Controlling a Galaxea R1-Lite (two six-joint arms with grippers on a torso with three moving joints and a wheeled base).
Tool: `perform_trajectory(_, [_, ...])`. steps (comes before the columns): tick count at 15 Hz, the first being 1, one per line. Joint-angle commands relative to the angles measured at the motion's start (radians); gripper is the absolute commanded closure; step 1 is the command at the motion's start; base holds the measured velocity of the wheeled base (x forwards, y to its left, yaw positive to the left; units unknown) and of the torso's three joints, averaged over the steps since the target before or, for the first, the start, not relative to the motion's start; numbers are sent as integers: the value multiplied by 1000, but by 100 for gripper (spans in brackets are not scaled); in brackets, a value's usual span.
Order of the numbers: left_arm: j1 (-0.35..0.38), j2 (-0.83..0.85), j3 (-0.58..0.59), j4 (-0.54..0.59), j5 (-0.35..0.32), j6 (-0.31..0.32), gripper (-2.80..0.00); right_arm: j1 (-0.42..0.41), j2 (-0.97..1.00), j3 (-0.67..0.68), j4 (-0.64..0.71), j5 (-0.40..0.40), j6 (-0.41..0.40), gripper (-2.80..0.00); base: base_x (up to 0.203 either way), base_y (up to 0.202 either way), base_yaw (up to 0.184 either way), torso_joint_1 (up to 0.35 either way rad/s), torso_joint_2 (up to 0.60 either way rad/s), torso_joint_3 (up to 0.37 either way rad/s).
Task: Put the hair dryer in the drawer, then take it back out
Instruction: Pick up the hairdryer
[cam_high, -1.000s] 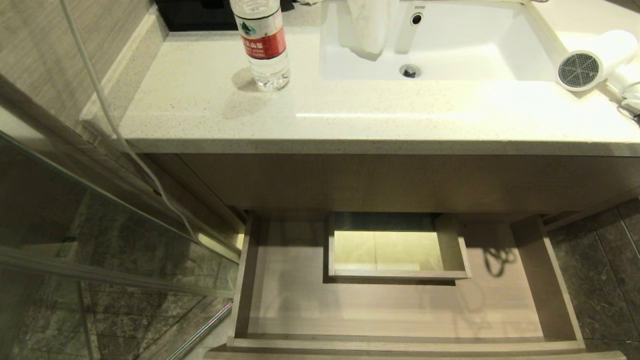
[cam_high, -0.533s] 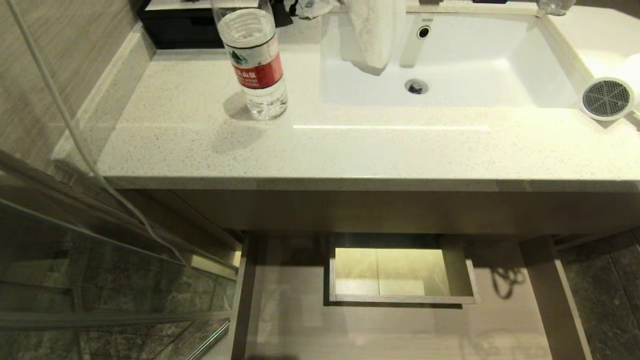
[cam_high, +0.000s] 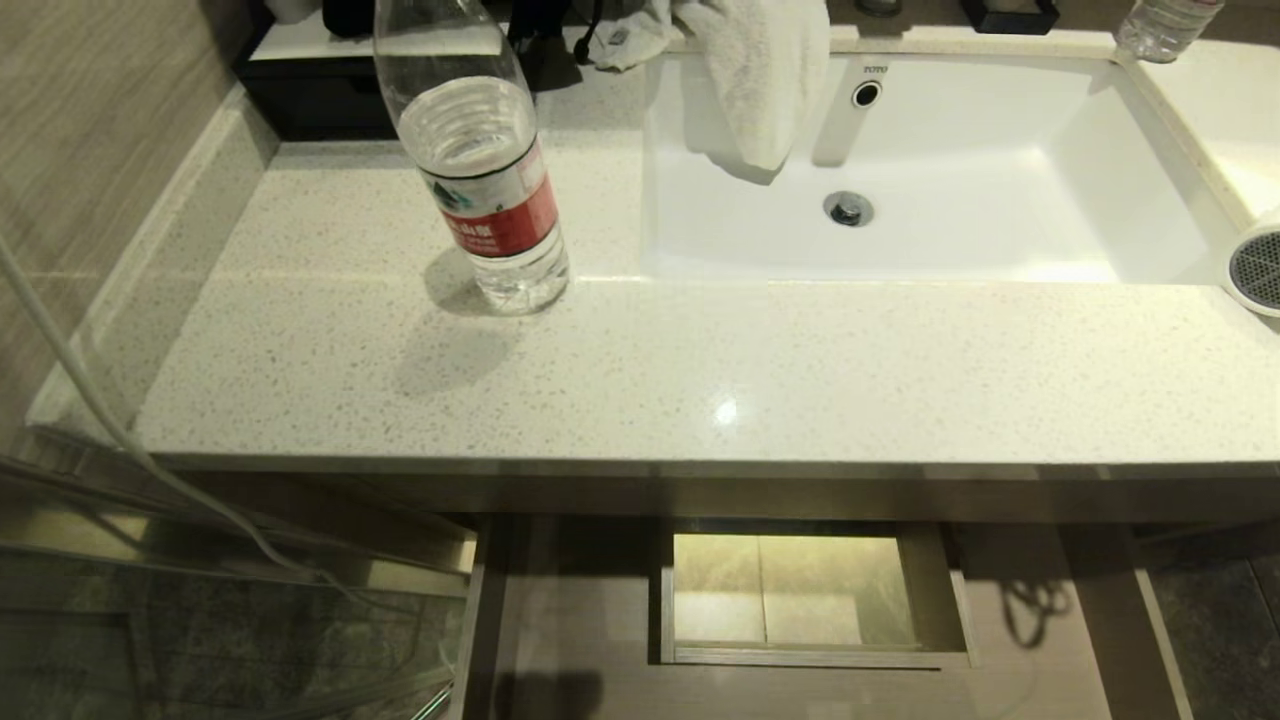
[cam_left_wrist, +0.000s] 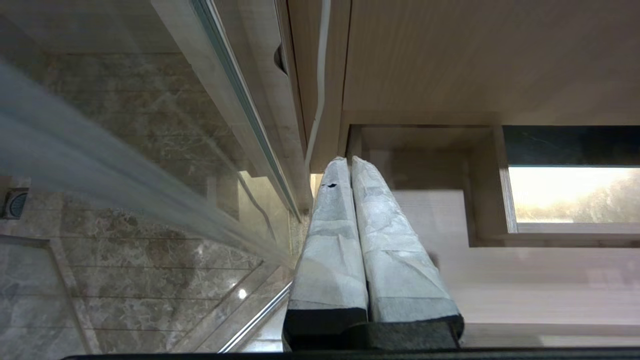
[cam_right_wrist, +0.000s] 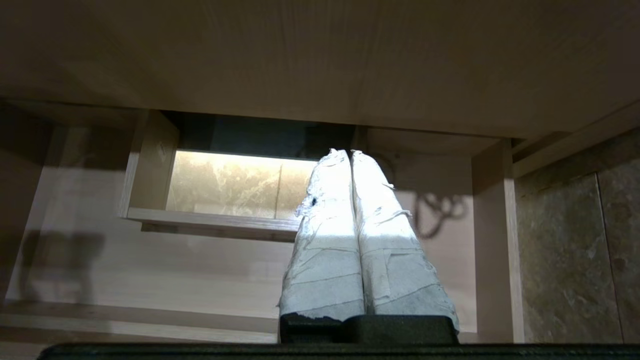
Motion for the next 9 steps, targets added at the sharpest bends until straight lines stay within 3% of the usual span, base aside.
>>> perform_trajectory(1, [0, 0, 0, 0, 0, 0, 0, 0, 1, 2, 0, 1, -1, 0, 0, 0, 0, 87, -66, 37])
perform_trajectory(9, [0, 0, 0, 0, 0, 0, 0, 0, 1, 2, 3, -5, 13, 0, 0, 0, 0, 11, -5, 4])
